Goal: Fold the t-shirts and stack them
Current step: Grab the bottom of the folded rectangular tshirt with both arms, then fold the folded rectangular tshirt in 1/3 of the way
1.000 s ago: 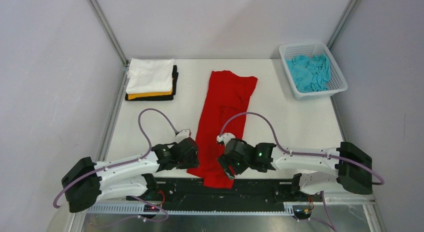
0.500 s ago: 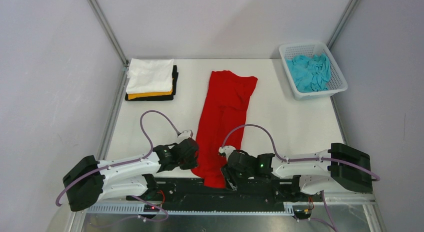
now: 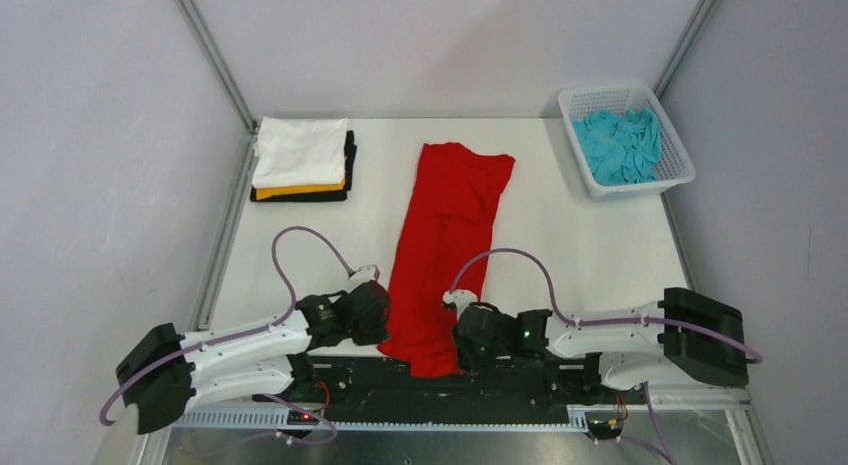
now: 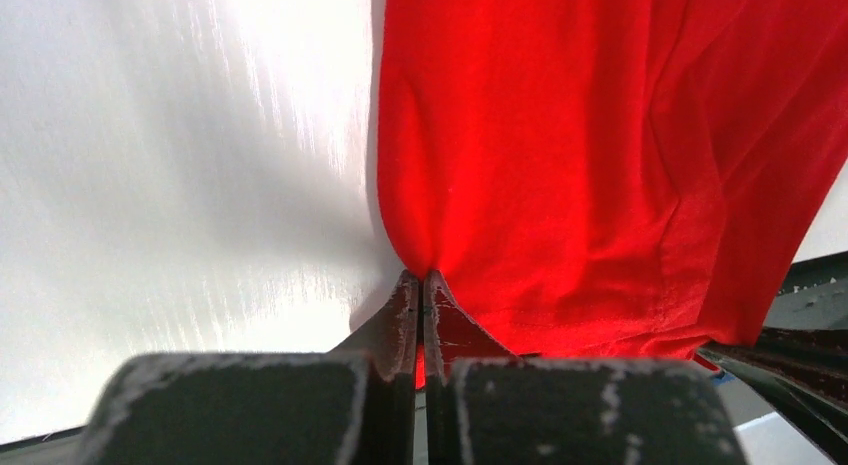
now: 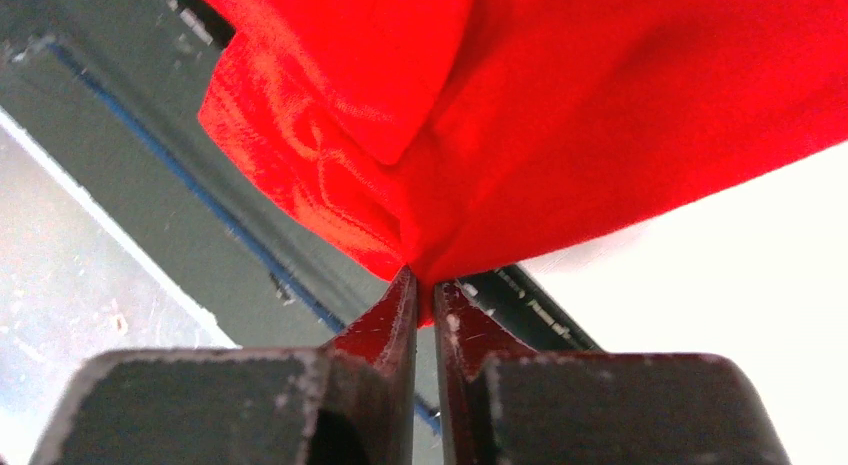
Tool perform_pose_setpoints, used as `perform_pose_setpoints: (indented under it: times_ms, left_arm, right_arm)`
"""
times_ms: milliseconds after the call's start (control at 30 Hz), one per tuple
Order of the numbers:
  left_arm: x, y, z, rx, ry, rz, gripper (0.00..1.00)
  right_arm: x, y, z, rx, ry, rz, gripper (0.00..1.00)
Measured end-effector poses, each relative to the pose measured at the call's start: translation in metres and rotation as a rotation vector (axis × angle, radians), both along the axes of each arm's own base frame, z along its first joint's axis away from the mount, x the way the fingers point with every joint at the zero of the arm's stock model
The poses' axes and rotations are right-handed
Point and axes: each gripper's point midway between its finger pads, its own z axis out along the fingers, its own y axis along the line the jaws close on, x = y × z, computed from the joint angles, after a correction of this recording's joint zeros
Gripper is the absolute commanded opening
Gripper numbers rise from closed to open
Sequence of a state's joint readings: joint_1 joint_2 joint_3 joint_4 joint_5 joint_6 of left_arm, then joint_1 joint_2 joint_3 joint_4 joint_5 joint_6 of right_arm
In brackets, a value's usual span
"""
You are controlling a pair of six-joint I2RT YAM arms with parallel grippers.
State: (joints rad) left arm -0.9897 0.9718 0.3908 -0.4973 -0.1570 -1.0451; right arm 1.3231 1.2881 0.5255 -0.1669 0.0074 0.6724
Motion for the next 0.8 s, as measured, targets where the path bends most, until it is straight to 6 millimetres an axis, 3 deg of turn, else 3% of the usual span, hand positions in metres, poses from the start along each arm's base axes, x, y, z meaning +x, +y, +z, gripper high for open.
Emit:
perform_pose_setpoints:
  times_ms: [133, 267, 400, 533, 800]
  left_arm:
    - [-0.003, 0.001, 0.007, -0.023, -0.003, -0.008, 0.0]
    - [0.003, -0.006, 0.026, -0.055, -0.039, -0.02, 0.0]
    - [0.024, -0.025, 0.062, -0.096, -0.116, -0.027, 0.0]
    - [0.059, -0.043, 0.095, -0.107, -0.189, 0.004, 0.0]
    - [0.129, -0.046, 0.12, -0.058, -0.252, 0.1, 0.0]
  right_arm:
    - [-0.009, -0.003, 0.015, 0.046, 0.013, 0.019, 0.05]
    - [0.002, -0.002, 0.039, 0.127, -0.003, -0.013, 0.04]
    - [0.029, -0.005, 0.056, 0.185, -0.021, -0.096, 0.04]
    - [0.062, -0.014, 0.062, 0.195, -0.041, -0.197, 0.03]
    - [0.137, -0.03, 0.082, 0.225, -0.067, -0.39, 0.02]
